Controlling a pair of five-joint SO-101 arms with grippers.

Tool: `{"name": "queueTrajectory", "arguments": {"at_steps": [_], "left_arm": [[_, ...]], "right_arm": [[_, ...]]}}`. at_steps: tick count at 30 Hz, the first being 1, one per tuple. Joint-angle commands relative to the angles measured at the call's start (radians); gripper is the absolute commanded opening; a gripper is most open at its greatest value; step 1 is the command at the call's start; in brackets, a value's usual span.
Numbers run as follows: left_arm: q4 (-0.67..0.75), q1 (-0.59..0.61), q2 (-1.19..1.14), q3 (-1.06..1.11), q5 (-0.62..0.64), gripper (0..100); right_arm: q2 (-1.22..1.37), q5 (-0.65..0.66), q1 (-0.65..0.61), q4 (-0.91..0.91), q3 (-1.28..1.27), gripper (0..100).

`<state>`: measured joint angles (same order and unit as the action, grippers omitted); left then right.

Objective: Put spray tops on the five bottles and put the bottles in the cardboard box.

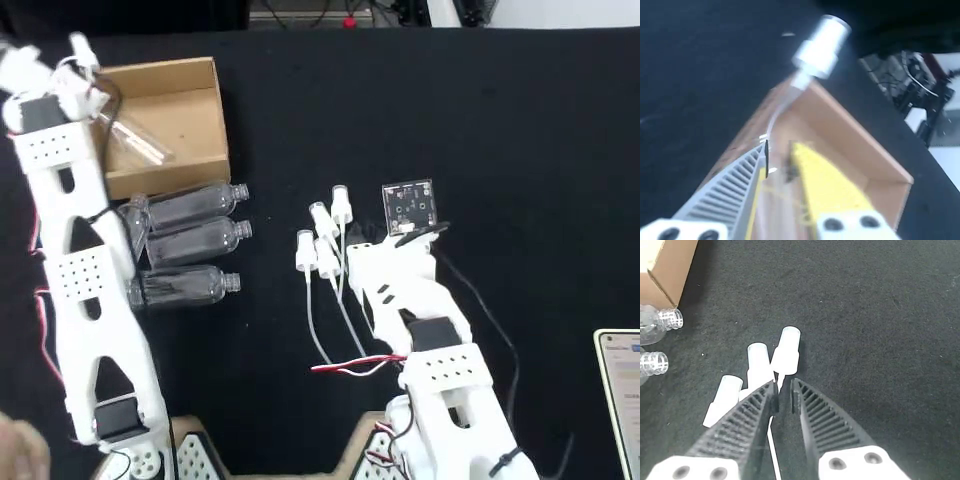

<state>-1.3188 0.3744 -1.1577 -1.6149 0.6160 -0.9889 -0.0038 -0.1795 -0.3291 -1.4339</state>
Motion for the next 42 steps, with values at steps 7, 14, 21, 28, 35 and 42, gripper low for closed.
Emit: {"name": "queueTrajectory", "arguments": {"at_steps": [7, 14, 21, 28, 35, 42], "left_arm": [[0.307, -0.025, 0.009, -0.044, -0.12, 19], [0.551, -0.007, -0.028, 0.061, -0.169, 20], [0.724, 0.048, -0.038, 0.177, -0.163, 20], [0.83, 0.059, -0.04, 0.272, -0.172, 20], [0.984, 0.056, -0.04, 0.389, -0.167, 20], [0.997, 0.044, -0.04, 0.412, -0.164, 23]], "right_arm": [[-0.018, -0.005, 0.018, 0.029, 0.007, 5.7], [-0.016, -0.005, 0.018, 0.029, 0.007, 5.7], [-0.016, -0.005, 0.018, 0.029, 0.007, 5.7], [-0.016, -0.005, 0.018, 0.029, 0.007, 5.7], [-0.016, -0.005, 0.018, 0.029, 0.007, 5.7], [-0.016, -0.005, 0.018, 0.029, 0.007, 5.7]]}}
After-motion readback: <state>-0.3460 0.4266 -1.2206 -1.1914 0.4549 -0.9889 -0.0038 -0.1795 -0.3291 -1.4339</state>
